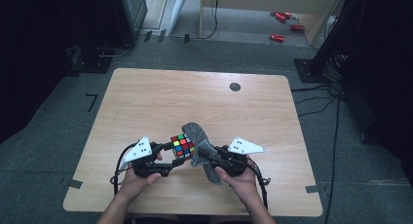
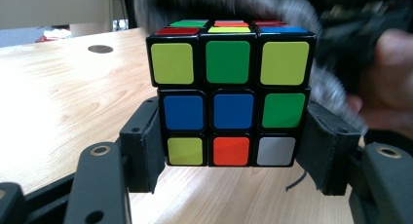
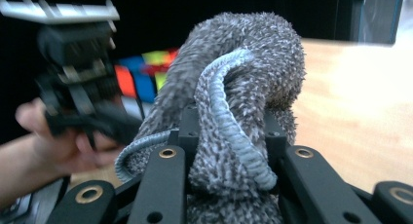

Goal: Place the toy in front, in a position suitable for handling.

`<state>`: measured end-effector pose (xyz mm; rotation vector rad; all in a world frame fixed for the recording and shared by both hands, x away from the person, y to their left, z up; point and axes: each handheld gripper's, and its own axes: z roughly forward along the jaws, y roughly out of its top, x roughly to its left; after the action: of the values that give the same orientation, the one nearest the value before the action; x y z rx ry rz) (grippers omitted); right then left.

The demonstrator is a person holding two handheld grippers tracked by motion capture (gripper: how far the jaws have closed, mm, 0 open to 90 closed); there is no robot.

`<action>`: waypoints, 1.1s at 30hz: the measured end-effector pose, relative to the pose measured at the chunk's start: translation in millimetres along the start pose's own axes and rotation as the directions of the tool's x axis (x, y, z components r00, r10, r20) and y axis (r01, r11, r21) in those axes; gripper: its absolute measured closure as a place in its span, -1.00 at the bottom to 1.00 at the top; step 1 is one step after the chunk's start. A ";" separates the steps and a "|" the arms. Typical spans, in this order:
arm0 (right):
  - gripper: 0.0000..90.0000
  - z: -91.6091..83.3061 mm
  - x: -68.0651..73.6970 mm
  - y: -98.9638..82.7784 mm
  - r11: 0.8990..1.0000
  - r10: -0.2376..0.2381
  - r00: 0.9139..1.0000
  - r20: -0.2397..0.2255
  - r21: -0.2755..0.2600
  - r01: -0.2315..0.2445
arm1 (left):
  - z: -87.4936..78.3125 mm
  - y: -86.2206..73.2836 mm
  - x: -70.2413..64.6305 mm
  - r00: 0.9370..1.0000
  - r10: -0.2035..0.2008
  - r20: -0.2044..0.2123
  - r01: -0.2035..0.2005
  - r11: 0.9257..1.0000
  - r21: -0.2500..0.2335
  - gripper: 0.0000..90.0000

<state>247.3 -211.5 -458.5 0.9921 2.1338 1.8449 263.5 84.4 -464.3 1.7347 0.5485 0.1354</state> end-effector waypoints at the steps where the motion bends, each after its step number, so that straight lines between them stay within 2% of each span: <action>1: 0.61 3.1 -0.7 -2.3 1.000 -0.001 1.000 0.004 0.030 0.001 | -1.3 -0.1 1.9 1.000 -0.014 0.003 0.014 1.000 -0.008 -0.22; 2: 0.60 5.7 0.0 -3.9 0.998 -0.006 1.000 0.008 0.055 0.006 | -2.4 -0.4 3.7 1.000 -0.023 0.004 0.023 1.000 -0.014 -0.22; 5: 0.60 7.8 4.0 -3.2 0.996 -0.048 0.999 0.016 0.070 0.047 | -2.8 -1.5 5.5 1.000 -0.025 -0.006 0.025 1.000 -0.004 -0.22; 8: 0.60 1.0 7.4 4.1 0.997 -0.077 0.997 0.010 0.026 0.077 | 0.1 -3.1 4.5 1.000 0.003 -0.030 -0.002 1.000 0.029 -0.22; 10: 0.59 -5.6 8.3 10.0 0.998 -0.059 0.998 -0.003 -0.037 0.058 | 2.7 -4.4 2.5 0.999 0.027 -0.040 -0.025 0.998 0.056 -0.22; 12: 0.59 -7.5 8.1 11.7 0.997 -0.051 0.999 -0.007 -0.054 0.050 | 4.9 -4.7 -0.3 0.998 0.045 -0.040 -0.042 0.997 0.066 -0.22; 14: 0.59 -5.8 5.5 9.0 0.998 -0.044 0.999 0.006 -0.041 0.045 | 5.1 -3.7 -2.7 0.999 0.045 -0.031 -0.043 0.998 0.053 -0.22; 16: 0.58 -4.5 1.2 4.5 0.999 0.007 1.000 -0.019 -0.051 -0.008 | 4.0 -3.1 -2.9 0.998 0.053 -0.037 -0.052 0.997 0.049 -0.22; 18: 0.56 -3.2 -2.9 2.9 0.999 0.041 0.998 -0.045 -0.035 -0.042 | 1.8 -2.9 -1.5 0.999 0.043 -0.033 -0.042 0.998 0.037 -0.22; 19: 0.56 -2.5 -4.1 2.8 0.999 0.042 0.998 -0.046 -0.022 -0.043 | 1.0 -2.7 -0.6 0.999 0.041 -0.035 -0.040 0.999 0.033 -0.22; 21: 0.57 -3.6 -3.0 3.9 1.000 0.011 1.000 -0.008 -0.005 -0.011 | 1.8 -2.0 -1.0 0.997 0.055 -0.058 -0.052 0.998 0.042 -0.22; 24: 0.57 -7.4 4.3 10.0 0.999 -0.023 0.999 0.030 -0.035 0.024 | 8.3 -2.7 -6.9 0.985 0.131 -0.113 -0.118 0.986 0.116 -0.22; 27: 0.58 -6.1 18.9 15.9 0.995 -0.086 0.994 0.061 -0.039 0.088 | 16.4 -4.4 -17.2 0.969 0.213 -0.129 -0.188 0.966 0.177 -0.22; 29: 0.58 -1.7 29.6 17.2 0.992 -0.121 0.992 0.048 -0.023 0.122 | 21.4 -4.4 -25.9 0.956 0.266 -0.127 -0.238 0.951 0.198 -0.21; 31: 0.58 3.5 36.4 17.5 0.994 -0.105 0.994 0.004 -0.013 0.105 | 23.3 -4.5 -33.5 0.934 0.330 -0.135 -0.298 0.931 0.213 -0.21; 32: 0.58 5.2 37.6 17.5 0.996 -0.092 0.996 0.003 -0.005 0.092 | 23.2 -4.8 -35.5 0.922 0.357 -0.151 -0.321 0.922 0.218 -0.21; 33: 0.58 5.7 36.2 17.4 0.997 -0.080 0.997 0.009 -0.002 0.080 | 22.3 -5.3 -36.0 0.917 0.366 -0.159 -0.330 0.920 0.213 -0.21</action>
<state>229.0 -186.0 -432.8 0.8984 2.1327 1.8027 238.8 49.8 -467.5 2.0012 0.3953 0.5308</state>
